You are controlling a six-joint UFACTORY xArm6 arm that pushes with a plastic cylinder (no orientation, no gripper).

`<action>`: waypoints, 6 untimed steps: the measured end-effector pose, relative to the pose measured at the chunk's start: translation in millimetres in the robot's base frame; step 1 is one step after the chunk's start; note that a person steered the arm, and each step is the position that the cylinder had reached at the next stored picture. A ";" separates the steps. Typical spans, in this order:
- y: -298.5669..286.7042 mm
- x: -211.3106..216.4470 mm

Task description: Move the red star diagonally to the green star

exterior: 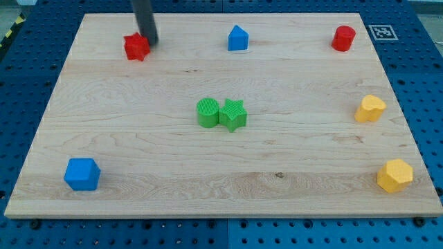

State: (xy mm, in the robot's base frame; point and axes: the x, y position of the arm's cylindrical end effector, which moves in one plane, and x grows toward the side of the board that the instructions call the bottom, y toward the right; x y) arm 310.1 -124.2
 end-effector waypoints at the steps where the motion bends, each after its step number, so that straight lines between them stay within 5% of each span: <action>1: -1.9 -4.6; 3: -122.6 -61.0; 4: -129.8 -35.9; 6: 2.3 44.7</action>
